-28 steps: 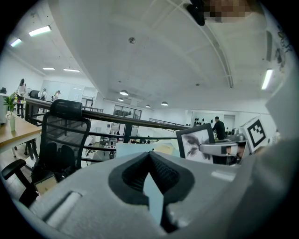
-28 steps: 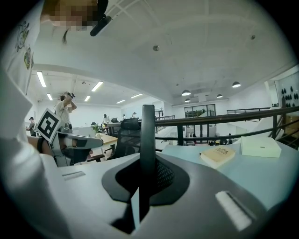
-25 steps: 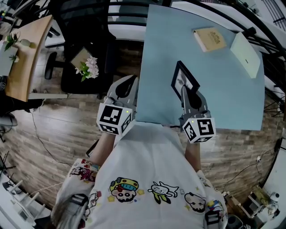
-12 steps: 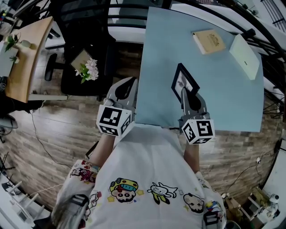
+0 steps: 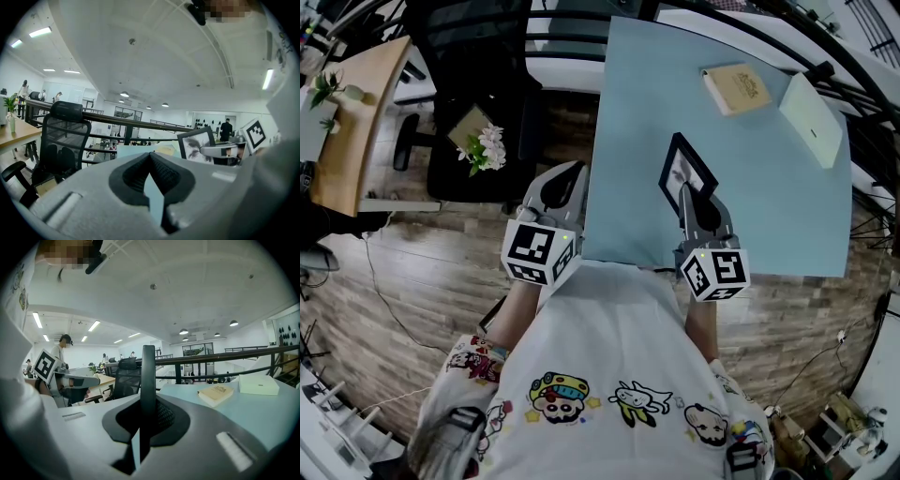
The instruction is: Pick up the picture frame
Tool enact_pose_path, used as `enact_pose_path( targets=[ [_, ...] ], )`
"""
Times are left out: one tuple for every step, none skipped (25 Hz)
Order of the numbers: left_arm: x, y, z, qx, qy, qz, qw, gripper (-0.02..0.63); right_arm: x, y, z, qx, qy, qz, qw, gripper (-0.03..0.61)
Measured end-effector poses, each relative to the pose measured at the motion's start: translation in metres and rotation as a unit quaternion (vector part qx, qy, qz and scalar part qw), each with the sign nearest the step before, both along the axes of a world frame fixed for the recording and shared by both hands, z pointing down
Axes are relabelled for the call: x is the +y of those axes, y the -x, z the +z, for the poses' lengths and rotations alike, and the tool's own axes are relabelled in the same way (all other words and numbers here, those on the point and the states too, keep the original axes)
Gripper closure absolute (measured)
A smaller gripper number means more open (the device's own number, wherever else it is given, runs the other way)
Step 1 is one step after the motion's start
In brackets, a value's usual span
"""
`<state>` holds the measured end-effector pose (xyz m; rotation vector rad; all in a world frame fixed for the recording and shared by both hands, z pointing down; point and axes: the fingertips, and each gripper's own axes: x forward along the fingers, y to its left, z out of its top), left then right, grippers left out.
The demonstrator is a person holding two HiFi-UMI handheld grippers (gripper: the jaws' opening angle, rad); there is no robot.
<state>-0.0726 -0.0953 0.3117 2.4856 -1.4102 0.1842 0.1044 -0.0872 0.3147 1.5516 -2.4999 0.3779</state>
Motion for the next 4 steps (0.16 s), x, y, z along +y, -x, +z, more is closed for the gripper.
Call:
enact_pose_path(
  targets=[
    [0.0004, 0.0003, -0.0007, 0.000, -0.001, 0.000, 1.0000, 0.615, 0.0002, 0.0002, -0.0002, 0.000, 0.000, 0.000, 1.000, 0.555],
    [0.0010, 0.0006, -0.0015, 0.001, -0.001, 0.000, 1.0000, 0.615, 0.0006, 0.0004, -0.0003, 0.000, 0.000, 0.000, 1.000, 0.555],
    [0.0017, 0.0008, -0.0023, 0.001, -0.002, 0.000, 1.0000, 0.615, 0.0011, 0.0004, -0.0004, 0.000, 0.001, 0.000, 1.000, 0.555],
    [0.0023, 0.0010, -0.0033, 0.002, -0.002, -0.001, 1.0000, 0.615, 0.0015, 0.0005, -0.0005, 0.000, 0.001, 0.000, 1.000, 0.555]
  ],
)
